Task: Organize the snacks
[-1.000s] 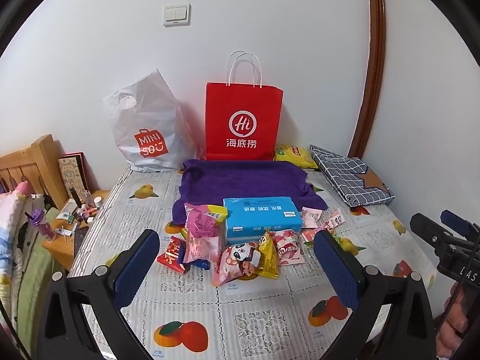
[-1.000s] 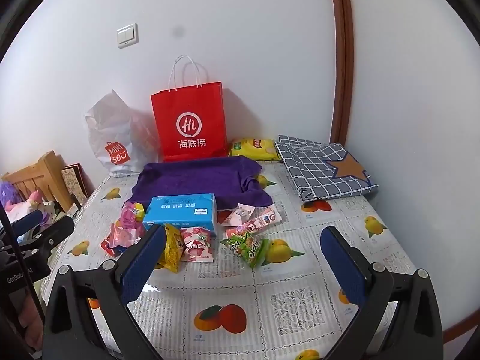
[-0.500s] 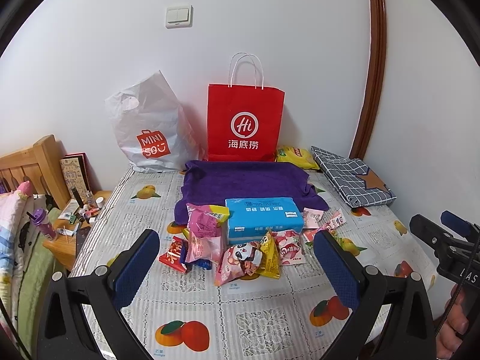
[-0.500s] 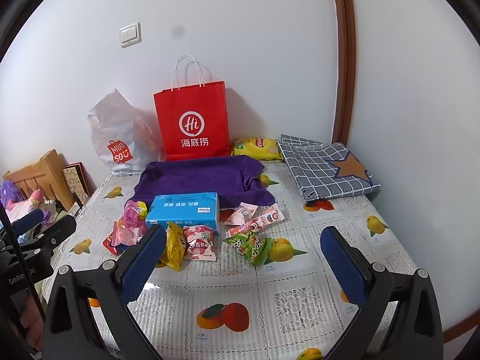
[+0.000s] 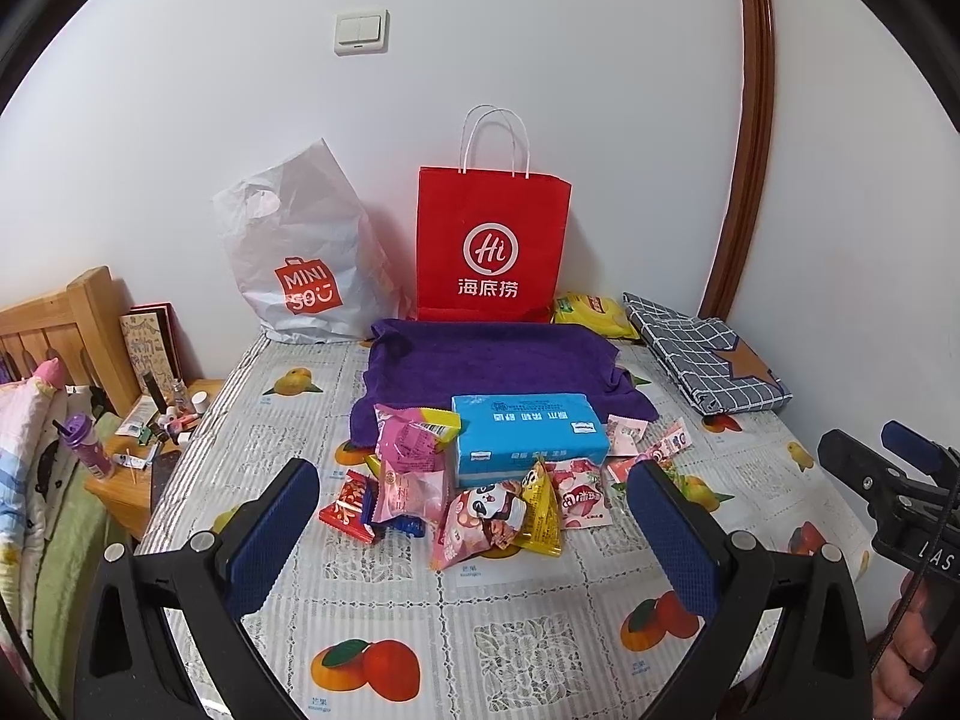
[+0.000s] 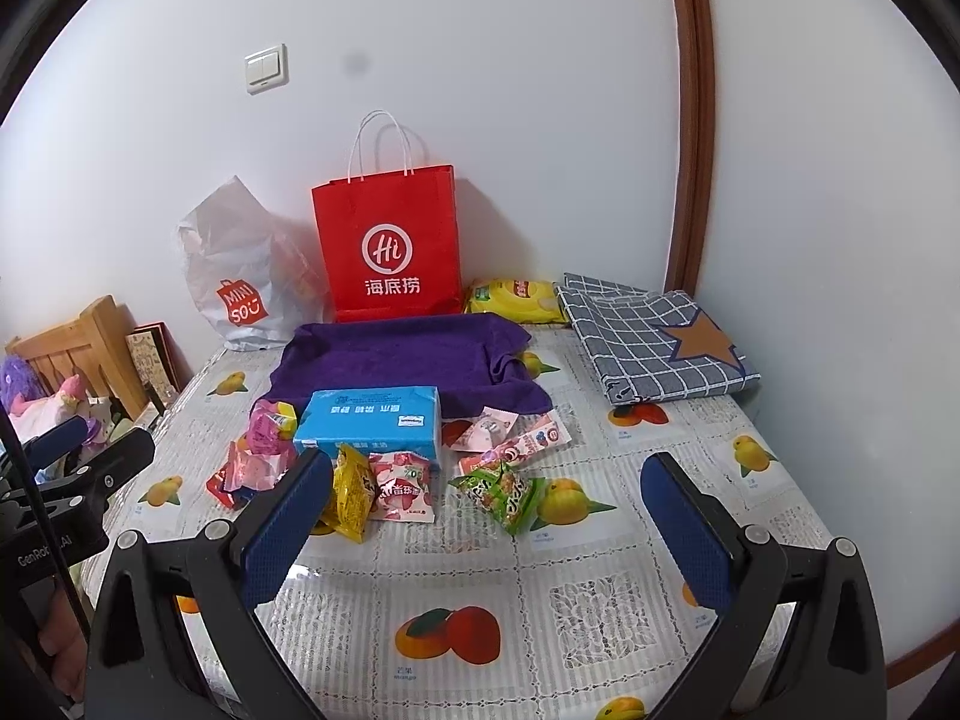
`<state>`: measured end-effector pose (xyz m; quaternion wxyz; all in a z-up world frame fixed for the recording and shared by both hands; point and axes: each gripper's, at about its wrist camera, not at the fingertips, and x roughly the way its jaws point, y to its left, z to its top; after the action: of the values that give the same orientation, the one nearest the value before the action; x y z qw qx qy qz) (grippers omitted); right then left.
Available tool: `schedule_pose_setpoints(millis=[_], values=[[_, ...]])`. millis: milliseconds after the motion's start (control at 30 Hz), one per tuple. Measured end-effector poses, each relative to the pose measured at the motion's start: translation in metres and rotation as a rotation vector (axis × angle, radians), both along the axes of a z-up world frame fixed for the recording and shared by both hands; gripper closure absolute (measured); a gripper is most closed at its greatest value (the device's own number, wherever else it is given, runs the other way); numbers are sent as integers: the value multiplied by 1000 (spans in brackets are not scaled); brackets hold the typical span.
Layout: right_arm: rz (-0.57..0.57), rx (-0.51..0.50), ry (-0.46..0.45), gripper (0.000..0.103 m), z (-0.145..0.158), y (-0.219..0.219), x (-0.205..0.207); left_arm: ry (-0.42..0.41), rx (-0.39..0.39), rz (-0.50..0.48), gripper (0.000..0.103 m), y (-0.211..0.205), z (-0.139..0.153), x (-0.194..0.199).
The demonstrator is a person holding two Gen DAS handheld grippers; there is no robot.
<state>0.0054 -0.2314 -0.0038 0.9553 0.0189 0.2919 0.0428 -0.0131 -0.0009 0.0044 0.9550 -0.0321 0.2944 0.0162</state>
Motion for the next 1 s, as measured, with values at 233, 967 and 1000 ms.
schedule_pose_setpoints(millis=[233, 967, 1000], values=[[-3, -1, -7, 2, 1, 1, -2, 1, -8, -1, 0, 2, 0, -1], [2, 5, -11, 2, -1, 4, -3, 1, -11, -5, 0, 0, -1, -1], [2, 4, -11, 2, -1, 5, -3, 2, -11, -6, 0, 0, -1, -1]])
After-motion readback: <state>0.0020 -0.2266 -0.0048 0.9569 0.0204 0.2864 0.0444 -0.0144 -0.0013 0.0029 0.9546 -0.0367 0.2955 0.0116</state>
